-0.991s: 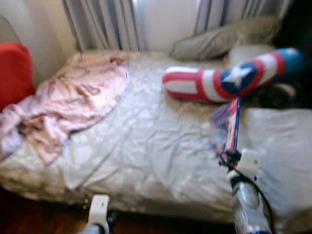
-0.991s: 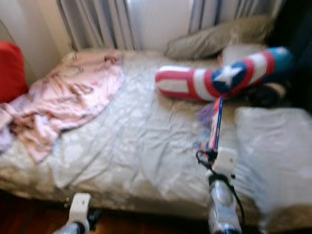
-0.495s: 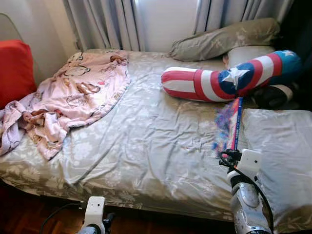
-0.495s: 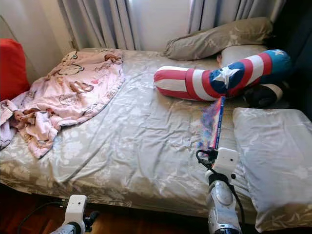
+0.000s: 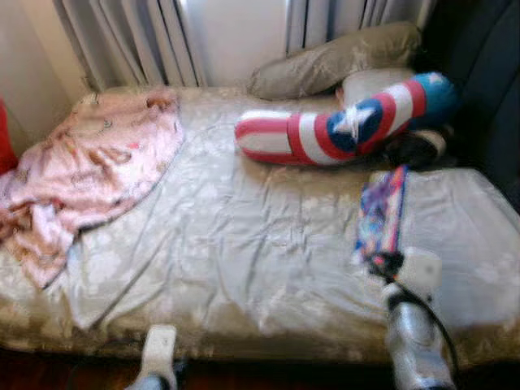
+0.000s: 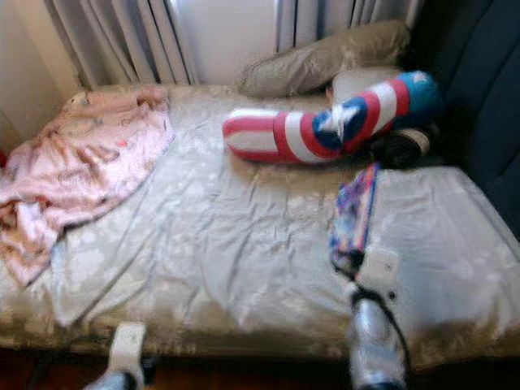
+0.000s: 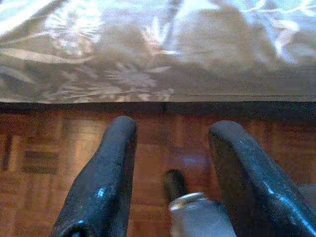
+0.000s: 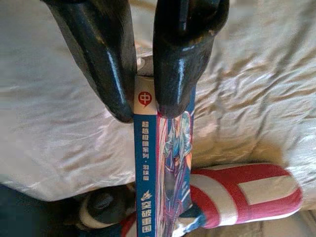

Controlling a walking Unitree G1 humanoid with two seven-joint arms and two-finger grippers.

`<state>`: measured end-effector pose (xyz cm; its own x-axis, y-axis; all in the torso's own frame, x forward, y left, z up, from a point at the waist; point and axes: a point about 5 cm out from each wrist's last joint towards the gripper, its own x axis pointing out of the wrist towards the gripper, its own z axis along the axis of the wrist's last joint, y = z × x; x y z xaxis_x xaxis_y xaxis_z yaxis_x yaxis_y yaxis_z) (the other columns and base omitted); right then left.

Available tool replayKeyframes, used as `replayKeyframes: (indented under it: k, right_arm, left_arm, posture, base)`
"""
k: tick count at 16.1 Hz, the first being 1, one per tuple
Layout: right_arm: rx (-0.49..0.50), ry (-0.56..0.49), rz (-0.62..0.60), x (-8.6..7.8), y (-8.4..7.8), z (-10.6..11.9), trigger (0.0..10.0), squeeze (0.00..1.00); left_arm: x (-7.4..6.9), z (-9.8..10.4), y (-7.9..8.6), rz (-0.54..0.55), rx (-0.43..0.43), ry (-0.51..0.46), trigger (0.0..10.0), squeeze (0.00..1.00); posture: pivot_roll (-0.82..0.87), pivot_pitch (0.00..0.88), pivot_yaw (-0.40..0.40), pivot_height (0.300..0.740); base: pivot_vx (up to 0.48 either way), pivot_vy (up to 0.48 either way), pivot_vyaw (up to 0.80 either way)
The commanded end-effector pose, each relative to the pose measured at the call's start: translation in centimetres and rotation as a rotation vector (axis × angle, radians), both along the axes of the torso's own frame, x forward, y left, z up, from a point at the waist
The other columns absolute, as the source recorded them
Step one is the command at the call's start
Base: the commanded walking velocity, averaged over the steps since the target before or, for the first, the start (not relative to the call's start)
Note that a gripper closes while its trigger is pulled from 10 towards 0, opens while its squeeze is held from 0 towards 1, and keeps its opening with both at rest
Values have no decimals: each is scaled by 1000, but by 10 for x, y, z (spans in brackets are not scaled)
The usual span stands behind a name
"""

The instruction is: Clean up the room

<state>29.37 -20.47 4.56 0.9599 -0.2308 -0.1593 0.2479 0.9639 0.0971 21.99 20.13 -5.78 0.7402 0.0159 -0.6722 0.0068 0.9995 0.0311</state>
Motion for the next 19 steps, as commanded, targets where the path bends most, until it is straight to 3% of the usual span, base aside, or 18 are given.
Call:
replayKeyframes:
  k: [1, 14, 19]
  right_arm:
    - [0, -39, 24, 5, 7, 7, 10000, 0]
    - [5, 18, 33, 3, 9, -1, 10000, 0]
    - [-28, 42, 57, 2, 10, -4, 10000, 0]
  left_arm:
    - [-7, -3, 8, 8, 21, 21, 10000, 0]
    - [-10, -5, 7, 26, -2, 30, 10000, 0]
    - [-12, -6, 7, 33, -7, 29, 10000, 0]
  posture:
    - [-31, 69, 19, 740]
    - [-32, 73, 12, 740]
    - [-30, 74, 9, 740]
  base:
    - [0, 0, 0]
    - [0, 0, 0]
    - [314, 0, -265]
